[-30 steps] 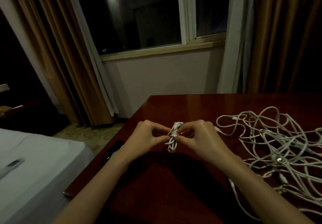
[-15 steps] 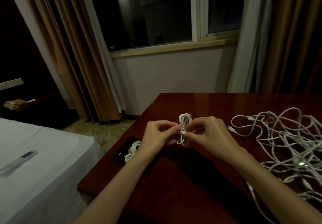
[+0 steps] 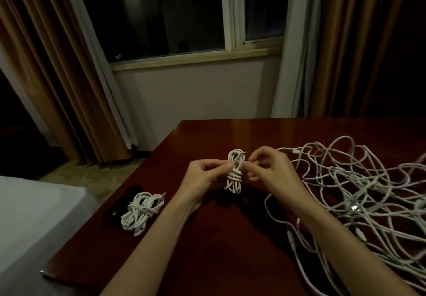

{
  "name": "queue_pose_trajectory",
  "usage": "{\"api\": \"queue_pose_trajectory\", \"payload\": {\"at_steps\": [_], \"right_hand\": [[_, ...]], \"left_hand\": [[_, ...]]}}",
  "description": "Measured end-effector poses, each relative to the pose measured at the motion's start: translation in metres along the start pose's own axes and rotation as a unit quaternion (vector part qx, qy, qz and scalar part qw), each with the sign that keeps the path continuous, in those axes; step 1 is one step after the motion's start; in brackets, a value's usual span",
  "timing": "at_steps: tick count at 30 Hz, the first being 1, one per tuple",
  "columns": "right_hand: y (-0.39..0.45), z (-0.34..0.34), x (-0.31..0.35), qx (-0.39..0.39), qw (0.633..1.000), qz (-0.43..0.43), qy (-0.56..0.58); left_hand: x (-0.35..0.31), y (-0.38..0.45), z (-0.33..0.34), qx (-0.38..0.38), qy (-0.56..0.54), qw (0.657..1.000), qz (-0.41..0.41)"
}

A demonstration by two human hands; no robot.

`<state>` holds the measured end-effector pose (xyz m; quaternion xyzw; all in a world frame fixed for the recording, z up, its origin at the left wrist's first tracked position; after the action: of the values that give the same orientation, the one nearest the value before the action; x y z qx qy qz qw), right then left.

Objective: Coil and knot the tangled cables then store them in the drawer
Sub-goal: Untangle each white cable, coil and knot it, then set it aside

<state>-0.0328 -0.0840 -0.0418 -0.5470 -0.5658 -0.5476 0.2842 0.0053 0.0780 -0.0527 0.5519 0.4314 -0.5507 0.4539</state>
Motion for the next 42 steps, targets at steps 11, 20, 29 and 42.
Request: {"api": "queue_pose_trajectory", "payload": {"at_steps": [11,20,29,42], "right_hand": [[0.005,-0.003,-0.009,0.025,0.997,0.063,0.036],[0.001,0.000,-0.003,0.001,1.000,0.008,0.016],[-0.002,0.006,-0.006,0.075,0.966,0.153,0.192],[-0.004,0.001,-0.009,0.064,0.963,0.188,0.182]], "left_hand": [[0.006,0.004,0.018,0.044,-0.030,0.998,-0.014],[0.012,0.007,0.016,-0.035,0.027,0.999,0.015],[0.008,0.014,0.016,-0.066,0.113,0.984,0.118],[0.005,0.007,0.024,0.056,0.049,0.993,0.095]]}}
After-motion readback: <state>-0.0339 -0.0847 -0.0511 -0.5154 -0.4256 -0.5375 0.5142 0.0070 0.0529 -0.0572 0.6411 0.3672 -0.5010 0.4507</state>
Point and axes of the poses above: each hand's wrist, its own y-axis towards the middle knuckle, its own z-axis out of the palm, x = y × z, the point moved 4 cm from there along y, towards the middle knuckle, and after that the axes turned 4 degrees about -x, right-handed, at the moved point
